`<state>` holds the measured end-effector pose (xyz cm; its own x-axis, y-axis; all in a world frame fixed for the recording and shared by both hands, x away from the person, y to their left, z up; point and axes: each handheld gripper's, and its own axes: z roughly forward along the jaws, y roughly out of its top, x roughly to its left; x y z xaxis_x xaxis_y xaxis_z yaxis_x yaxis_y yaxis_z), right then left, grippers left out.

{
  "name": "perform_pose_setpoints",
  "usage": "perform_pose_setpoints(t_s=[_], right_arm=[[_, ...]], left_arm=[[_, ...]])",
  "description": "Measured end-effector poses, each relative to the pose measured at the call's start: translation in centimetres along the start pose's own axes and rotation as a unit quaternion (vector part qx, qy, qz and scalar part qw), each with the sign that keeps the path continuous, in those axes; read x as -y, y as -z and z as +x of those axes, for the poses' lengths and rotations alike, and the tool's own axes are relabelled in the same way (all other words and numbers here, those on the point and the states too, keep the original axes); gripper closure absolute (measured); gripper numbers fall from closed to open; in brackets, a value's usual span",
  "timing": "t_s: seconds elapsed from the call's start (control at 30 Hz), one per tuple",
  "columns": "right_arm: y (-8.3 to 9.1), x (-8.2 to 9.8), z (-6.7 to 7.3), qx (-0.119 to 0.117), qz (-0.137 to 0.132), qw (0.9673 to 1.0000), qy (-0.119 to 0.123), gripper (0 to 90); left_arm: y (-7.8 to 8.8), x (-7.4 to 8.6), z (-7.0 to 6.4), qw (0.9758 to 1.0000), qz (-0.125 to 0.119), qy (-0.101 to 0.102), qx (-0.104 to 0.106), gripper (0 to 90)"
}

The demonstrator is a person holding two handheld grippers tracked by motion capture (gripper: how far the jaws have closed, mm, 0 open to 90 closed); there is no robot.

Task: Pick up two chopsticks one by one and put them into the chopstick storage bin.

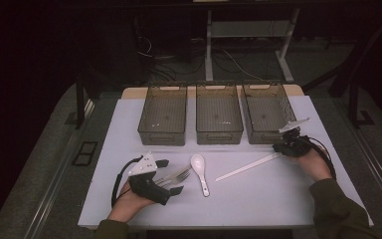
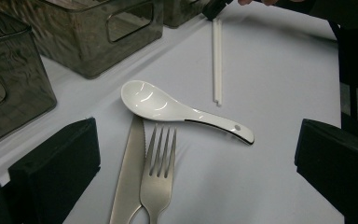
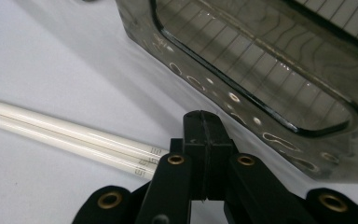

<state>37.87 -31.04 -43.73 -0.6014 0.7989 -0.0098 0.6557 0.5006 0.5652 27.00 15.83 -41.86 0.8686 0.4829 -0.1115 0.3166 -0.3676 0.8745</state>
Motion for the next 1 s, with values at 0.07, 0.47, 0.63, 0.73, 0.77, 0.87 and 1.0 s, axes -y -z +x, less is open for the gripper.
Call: perform_pose_setpoints(t_s=[0.07,0.47,0.63,0.73,0.77,0.87,1.0], right_arm=[[0.0,0.1,0.0,0.000,0.001,1.0000,0.000,89.6],[0.4,0.5,0.0,-0.003,0.006,1.0000,0.002,89.6],[0.6,0.7,0.1,-0.004,0.008,1.0000,0.002,89.6],[0.7,0.9,0.1,-0.006,0.009,0.9999,0.003,89.6],[0.7,0.9,0.1,-0.006,0.009,0.9999,0.002,89.6],[0.8,1.0,0.2,-0.009,0.010,0.9999,0.003,89.6],[1.1,1.3,0.2,-0.009,0.009,0.9999,0.002,89.6]], left_arm=[[0.0,0.0,0.0,1.0000,-0.001,0.001,0.000,0.0],[0.0,0.0,0.0,1.0000,-0.001,0.001,0.001,0.0],[0.0,0.0,0.0,1.0000,0.000,0.000,0.001,0.0],[0.0,0.0,0.0,1.0000,0.000,0.000,0.001,0.0],[0.0,0.0,0.0,1.0000,0.000,0.000,0.001,0.0],[0.1,0.0,-0.1,1.0000,-0.001,0.001,0.001,0.0],[0.0,0.0,0.0,1.0000,0.000,0.001,0.001,0.0]])
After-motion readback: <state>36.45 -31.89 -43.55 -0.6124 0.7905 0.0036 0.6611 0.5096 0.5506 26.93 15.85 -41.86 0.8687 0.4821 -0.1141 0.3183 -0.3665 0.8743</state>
